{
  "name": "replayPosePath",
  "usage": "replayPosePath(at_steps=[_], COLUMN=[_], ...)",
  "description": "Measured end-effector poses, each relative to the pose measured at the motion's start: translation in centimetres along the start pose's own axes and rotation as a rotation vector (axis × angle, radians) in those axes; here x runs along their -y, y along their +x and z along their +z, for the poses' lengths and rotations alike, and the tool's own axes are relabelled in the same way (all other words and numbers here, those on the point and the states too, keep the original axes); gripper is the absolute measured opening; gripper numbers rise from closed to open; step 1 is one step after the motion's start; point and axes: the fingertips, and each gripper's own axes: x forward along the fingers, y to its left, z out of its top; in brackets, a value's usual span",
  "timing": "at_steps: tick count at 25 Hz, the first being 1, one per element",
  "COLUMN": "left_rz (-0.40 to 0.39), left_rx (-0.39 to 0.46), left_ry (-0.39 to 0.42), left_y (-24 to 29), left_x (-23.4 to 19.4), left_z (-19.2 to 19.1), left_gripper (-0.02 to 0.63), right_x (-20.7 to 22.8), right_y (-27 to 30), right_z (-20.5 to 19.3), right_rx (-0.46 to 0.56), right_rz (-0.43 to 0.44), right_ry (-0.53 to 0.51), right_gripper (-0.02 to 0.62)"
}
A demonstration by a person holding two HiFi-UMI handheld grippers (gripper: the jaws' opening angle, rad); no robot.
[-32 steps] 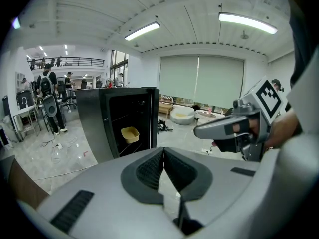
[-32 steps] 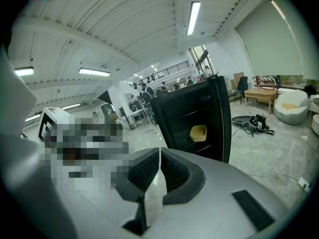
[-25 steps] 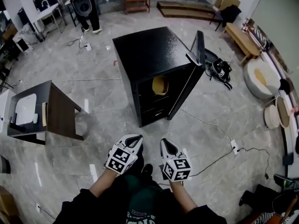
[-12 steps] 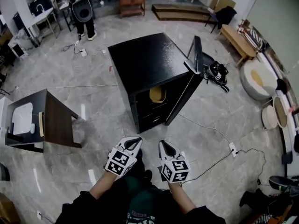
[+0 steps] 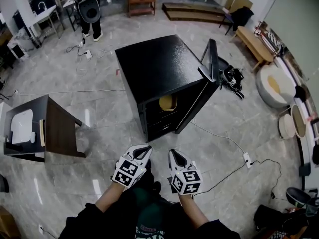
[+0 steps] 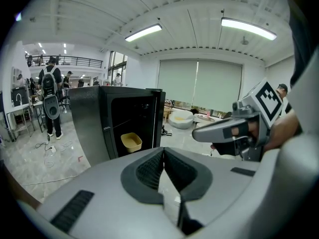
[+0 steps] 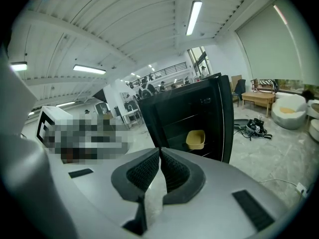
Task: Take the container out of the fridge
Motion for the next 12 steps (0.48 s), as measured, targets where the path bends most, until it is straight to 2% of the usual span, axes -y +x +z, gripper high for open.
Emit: replayPosePath(at_steps=[12], left_rz=[-0.025], left_rx=[-0.018], left_ry=[-0.003], left_y=[1.2], left_x=[-0.6], left_z=[-0.3], left_gripper=[0.014], right_x=[0.9], right_y=[1.1], right_z=[-0.2], right_rx=[-0.003], right_rz=[-0.024], right_ry=[0.004], right_gripper=[0.037])
